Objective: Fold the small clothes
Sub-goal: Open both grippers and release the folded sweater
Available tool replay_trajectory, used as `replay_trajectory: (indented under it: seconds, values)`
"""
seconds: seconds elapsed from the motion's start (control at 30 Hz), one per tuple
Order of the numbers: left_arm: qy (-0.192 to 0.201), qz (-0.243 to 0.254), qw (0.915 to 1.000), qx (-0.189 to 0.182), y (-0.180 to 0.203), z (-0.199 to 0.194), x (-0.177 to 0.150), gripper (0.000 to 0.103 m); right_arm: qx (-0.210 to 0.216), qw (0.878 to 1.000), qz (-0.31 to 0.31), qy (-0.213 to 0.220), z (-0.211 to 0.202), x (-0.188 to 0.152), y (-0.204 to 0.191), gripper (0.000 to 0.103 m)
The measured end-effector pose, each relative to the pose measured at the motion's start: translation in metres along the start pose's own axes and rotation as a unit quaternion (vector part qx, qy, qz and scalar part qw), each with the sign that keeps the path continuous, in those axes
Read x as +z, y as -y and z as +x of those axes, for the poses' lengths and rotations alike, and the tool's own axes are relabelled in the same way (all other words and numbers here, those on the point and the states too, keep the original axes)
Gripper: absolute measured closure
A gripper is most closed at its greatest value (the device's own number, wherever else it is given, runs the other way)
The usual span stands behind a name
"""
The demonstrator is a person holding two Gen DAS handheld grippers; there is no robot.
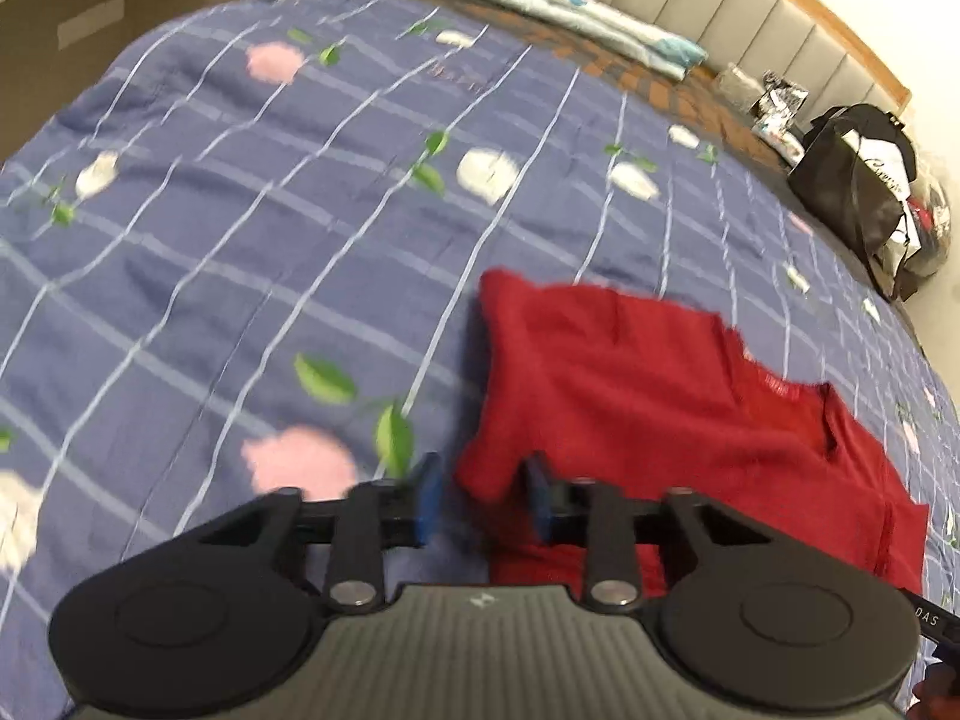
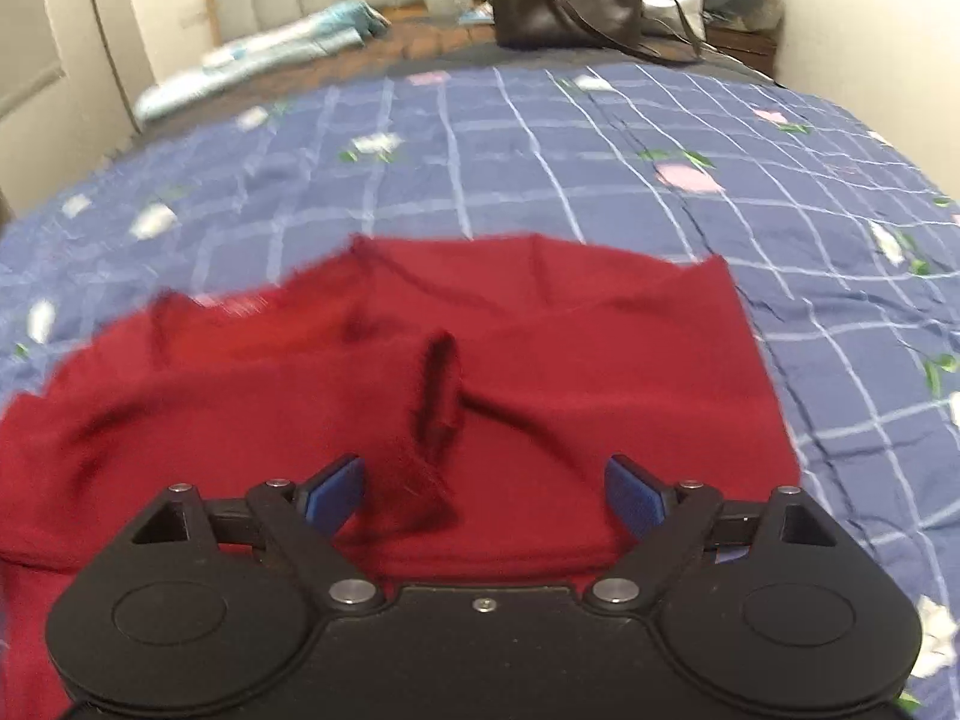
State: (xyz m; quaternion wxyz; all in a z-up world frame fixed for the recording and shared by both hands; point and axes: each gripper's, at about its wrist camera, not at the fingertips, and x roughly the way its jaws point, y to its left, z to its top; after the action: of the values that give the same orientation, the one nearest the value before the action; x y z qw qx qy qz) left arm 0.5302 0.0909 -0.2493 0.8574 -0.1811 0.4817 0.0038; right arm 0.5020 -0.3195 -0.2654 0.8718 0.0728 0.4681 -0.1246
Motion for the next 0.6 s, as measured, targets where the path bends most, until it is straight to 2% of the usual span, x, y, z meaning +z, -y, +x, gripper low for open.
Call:
replay_trajectory:
  seconds: [0.1,0.27,0.3,0.37,0.43,0.5,0.6]
  values:
    - [-0.004,-0.029,0.9996,0.0,-0.011,0.0,-0.003,0.094,-0.008,1.0,-0.005,-0.009,0.004,-0.009,0.009,0.012]
    - [-0.016,-0.024,0.999,0.033,-0.004,0.002,0.0,0.094,-0.025,0.999,-0.021,-0.009,-0.004,-0.015,0.019,0.011]
    - [-0.019,-0.016,0.999,0.038,-0.001,0.001,0.001,0.091,-0.028,0.999,-0.018,-0.011,-0.007,-0.017,0.022,0.011]
    - [-0.019,0.0,0.9989,0.044,0.009,-0.004,0.002,0.076,-0.032,0.999,-0.004,-0.016,-0.013,-0.019,0.029,0.01]
    - [-0.012,0.002,0.9993,0.037,0.016,-0.015,0.0,0.032,-0.023,1.0,0.011,-0.017,-0.023,-0.024,0.037,0.01]
    - [0.004,0.008,0.9991,0.041,0.026,-0.032,-0.005,0.022,-0.007,1.0,0.017,-0.021,-0.035,-0.029,0.042,0.008]
    - [0.003,0.034,0.998,0.053,0.042,-0.052,-0.018,0.013,0.01,0.999,0.011,-0.033,-0.058,-0.04,0.043,0.004]
